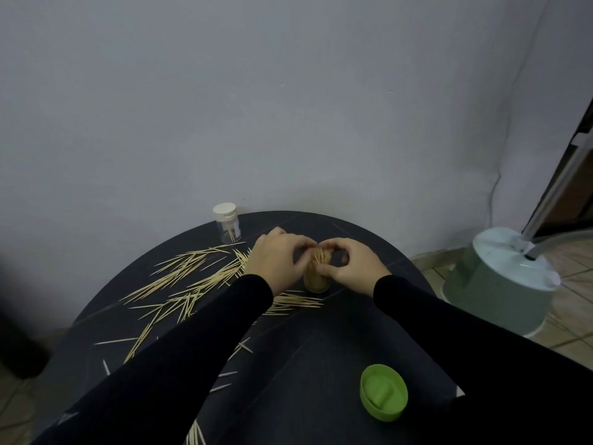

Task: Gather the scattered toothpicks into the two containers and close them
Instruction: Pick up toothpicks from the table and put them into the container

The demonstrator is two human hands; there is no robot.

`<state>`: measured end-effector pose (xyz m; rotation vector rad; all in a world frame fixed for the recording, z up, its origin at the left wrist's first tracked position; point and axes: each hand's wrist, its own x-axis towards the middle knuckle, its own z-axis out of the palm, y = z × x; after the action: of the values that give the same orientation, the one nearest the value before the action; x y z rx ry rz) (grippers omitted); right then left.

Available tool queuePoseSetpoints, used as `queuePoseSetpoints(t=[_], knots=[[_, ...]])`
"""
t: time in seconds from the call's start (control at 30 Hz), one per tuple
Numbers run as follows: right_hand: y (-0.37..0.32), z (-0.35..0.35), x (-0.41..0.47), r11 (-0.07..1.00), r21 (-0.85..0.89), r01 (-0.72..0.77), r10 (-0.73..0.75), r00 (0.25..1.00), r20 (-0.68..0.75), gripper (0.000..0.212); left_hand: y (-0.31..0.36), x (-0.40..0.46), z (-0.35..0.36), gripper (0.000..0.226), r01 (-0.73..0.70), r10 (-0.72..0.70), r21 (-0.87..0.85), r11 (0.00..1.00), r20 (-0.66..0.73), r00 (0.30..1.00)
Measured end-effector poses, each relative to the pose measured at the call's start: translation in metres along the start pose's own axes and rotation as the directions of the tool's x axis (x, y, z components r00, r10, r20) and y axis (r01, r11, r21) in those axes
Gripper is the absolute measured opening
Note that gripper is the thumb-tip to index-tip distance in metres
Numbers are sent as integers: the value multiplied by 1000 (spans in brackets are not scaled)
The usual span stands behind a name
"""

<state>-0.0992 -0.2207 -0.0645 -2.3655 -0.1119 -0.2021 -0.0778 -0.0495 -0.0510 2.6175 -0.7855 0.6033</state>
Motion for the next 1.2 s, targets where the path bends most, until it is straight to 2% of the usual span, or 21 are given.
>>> queuePoseSetpoints(t=[0.13, 0.23, 0.33, 0.4, 0.5, 0.57, 0.67, 0.77, 0.83, 0.9, 0.97, 1.03, 1.2], knots=[[0, 1, 0, 1000, -23, 18, -18, 1000, 5, 49, -7, -4, 1, 26, 9, -10, 56, 998, 6, 1000], [-1, 1, -1, 999, -45, 15, -15, 1000, 4, 50, -7, -3, -2, 35, 31, -30, 0, 1000, 154, 988], [-2, 0, -2, 997, -81, 18, -18, 1000, -7, 52, -8, -4, -7, 43, -17, 3, 50, 999, 281, 960], [-4, -1, -3, 988, -152, 40, -41, 999, -5, 55, -8, -6, -12, 46, 4, -7, 11, 1000, 276, 961], [-7, -1, -5, 943, -314, 112, -119, 993, -3, 68, -8, -11, -19, 49, 56, -35, -102, 993, 193, 980], [-13, 0, -7, 917, -360, 172, -205, 977, -55, 72, -12, -16, -23, 47, 49, -32, -95, 994, 174, 984], [-30, 5, -13, 870, -370, 326, -394, 910, -125, 47, -23, -28, -27, 43, 31, -23, -50, 998, 156, 988], [-48, 12, -21, 788, -367, 495, -557, 826, -81, 14, -34, -45, -32, 38, 25, -23, -9, 1000, 213, 977], [-57, 20, -25, 792, -356, 497, -507, 859, 71, 14, -39, -54, -34, 36, -3, -19, 65, 998, 330, 944], [-60, 32, -24, 792, -450, 412, -313, 907, 281, 23, -43, -62, -31, 38, -45, -24, 156, 987, 416, 909], [-57, 44, -21, 737, -563, 374, -163, 907, 389, 27, -46, -67, -26, 38, -71, -19, 199, 977, 419, 908], [-52, 51, -20, 705, -608, 366, -118, 905, 409, 24, -46, -68, -24, 34, -84, -10, 213, 973, 408, 913], [-51, 50, -17, 689, -620, 374, -112, 901, 419, 19, -44, -68, -24, 27, -116, 14, 242, 963, 387, 922]])
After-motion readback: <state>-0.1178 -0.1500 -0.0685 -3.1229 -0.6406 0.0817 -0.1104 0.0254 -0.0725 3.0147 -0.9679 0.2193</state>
